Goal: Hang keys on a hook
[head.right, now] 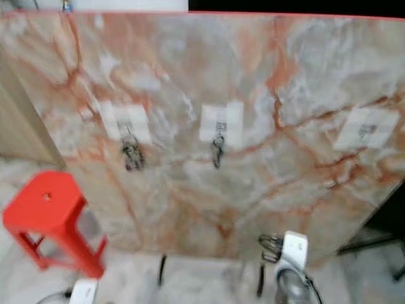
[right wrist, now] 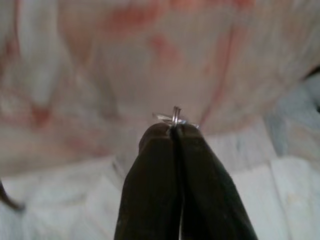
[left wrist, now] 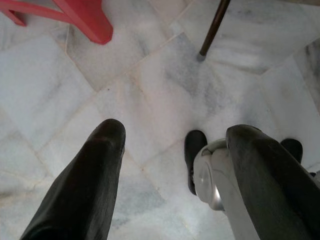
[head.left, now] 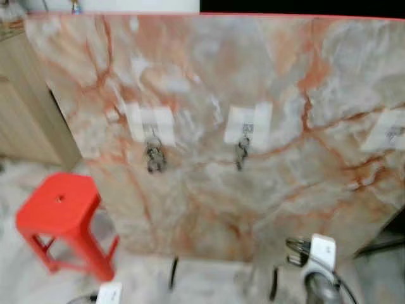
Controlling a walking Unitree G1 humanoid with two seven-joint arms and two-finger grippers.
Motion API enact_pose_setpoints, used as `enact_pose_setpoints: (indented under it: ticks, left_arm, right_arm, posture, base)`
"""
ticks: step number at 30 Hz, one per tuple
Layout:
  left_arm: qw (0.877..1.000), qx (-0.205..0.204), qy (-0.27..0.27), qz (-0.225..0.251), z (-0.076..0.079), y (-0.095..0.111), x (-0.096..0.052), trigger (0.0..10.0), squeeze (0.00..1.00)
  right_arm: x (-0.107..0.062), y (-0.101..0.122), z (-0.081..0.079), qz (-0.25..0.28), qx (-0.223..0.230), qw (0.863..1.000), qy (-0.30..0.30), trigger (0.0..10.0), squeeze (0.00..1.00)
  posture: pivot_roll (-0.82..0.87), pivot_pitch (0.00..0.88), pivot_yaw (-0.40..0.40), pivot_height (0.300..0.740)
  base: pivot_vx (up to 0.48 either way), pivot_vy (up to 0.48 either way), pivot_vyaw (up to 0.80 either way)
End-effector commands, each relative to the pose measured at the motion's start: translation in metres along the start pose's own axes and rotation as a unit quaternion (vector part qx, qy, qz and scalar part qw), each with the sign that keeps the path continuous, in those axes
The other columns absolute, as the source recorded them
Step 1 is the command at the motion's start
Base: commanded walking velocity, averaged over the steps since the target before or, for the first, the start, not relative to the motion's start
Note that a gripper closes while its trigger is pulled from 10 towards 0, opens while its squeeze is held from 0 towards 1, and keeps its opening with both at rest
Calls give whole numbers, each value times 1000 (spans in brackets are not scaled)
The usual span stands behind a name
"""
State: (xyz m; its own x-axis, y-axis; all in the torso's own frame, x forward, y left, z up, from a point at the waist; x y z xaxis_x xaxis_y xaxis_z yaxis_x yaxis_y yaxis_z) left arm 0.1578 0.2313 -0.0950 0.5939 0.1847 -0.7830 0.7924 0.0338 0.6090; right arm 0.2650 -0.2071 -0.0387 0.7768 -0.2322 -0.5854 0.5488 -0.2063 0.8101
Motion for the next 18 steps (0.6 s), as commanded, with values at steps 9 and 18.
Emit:
enact_pose_setpoints:
  ticks: [9, 18]
  left_arm:
    - [1000, -9, 2, -7, 0, 0, 1, 10000, 0]
    - [1000, -10, 6, -8, -3, -1, 0, 10000, 0]
  right_arm:
    - [4, 29, -1, 59, 46, 996, -41, 10000, 0]
    - [1, 93, 35, 178, 22, 952, -248, 10000, 0]
  posture:
    - [19, 0, -10, 737]
    - [14, 0, -3, 737]
  base:
    - [0, 0, 0]
    - [0, 0, 0]
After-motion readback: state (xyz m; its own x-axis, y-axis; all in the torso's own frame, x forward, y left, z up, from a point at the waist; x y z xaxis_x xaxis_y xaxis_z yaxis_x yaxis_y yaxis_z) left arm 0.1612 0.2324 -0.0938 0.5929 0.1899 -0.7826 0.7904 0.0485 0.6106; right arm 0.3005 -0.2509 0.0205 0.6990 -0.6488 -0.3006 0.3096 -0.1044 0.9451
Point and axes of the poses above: a point about 5 cm out from each wrist's last joint towards the gripper, its own x axis pointing out of the wrist towards the gripper, its own y axis along the axis of the wrist's last joint, z = x × y, the point moved 1 cm from there along x, pointing out of the wrist towards the gripper
